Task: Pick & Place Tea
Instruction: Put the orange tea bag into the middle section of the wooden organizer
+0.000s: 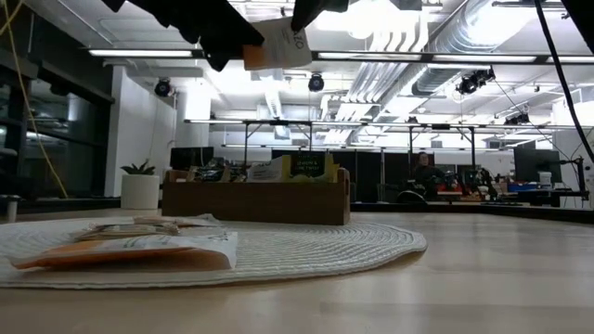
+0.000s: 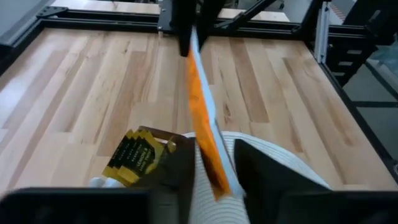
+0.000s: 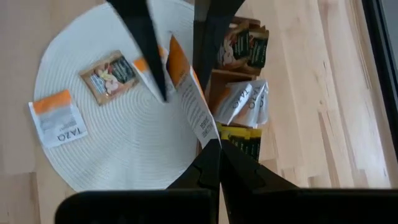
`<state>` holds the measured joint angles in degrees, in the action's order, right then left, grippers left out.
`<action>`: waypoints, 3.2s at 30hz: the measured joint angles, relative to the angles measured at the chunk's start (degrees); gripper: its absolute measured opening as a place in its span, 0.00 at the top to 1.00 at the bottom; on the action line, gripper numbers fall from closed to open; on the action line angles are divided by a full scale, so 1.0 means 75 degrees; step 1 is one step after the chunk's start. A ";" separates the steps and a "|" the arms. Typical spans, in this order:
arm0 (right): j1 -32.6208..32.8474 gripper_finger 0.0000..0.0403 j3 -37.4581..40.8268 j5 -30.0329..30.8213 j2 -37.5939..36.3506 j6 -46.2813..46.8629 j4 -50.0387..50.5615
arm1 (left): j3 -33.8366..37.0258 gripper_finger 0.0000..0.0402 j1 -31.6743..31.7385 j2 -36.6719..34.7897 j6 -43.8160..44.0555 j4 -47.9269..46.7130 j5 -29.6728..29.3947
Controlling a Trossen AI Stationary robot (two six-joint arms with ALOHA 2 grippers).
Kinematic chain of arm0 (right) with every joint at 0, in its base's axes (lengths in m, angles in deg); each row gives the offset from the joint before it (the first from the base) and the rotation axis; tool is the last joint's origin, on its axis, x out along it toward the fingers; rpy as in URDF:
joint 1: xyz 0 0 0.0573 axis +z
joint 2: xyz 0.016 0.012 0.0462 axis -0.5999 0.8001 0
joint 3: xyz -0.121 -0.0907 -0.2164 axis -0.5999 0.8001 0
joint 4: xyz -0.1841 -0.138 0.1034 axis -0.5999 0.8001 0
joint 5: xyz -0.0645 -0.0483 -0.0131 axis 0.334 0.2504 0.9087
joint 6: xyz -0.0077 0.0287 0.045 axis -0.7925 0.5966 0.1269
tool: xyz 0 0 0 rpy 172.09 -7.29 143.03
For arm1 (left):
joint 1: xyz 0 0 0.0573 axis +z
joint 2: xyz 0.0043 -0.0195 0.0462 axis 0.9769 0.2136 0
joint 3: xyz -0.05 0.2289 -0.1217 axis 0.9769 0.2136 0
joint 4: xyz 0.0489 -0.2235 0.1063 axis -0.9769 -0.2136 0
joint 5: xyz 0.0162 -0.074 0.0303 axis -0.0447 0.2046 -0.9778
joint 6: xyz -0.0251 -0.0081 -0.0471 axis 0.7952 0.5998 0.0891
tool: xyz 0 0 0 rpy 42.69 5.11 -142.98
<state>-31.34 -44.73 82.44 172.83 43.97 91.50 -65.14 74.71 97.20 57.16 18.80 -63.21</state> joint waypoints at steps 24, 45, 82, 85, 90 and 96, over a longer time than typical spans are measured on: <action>0.0226 0.95 0.0055 0.2337 -0.1051 0.1615 0.0739 | 0.0571 1.00 -0.0006 -0.0594 -0.0236 -0.0330 -0.1356; 0.0758 0.90 0.2827 0.2112 -0.1290 0.1012 -0.5517 | 0.4861 1.00 -0.0006 -0.1868 0.0024 0.9072 -0.1668; -0.0395 0.57 0.2923 -0.0701 -0.1566 0.0877 -0.7034 | 0.4855 1.00 -0.0009 -0.1888 -0.0236 0.9649 -0.0665; -0.0432 0.60 0.2923 -0.0713 -0.1581 0.0880 -0.7045 | 0.4855 1.00 -0.0009 -0.1888 -0.0226 0.9649 -0.0665; -0.0443 0.67 0.2923 -0.0825 -0.1555 0.0900 -0.7006 | 0.4855 1.00 -0.0009 -0.1888 -0.0175 0.9646 -0.0665; -0.0452 0.81 0.2923 -0.0794 -0.1537 0.0903 -0.6984 | 0.4852 0.97 -0.0009 -0.1887 -0.0038 0.9588 -0.0668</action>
<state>-34.73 -22.81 76.48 161.30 50.75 39.12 -28.75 74.64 83.05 56.88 90.71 -68.21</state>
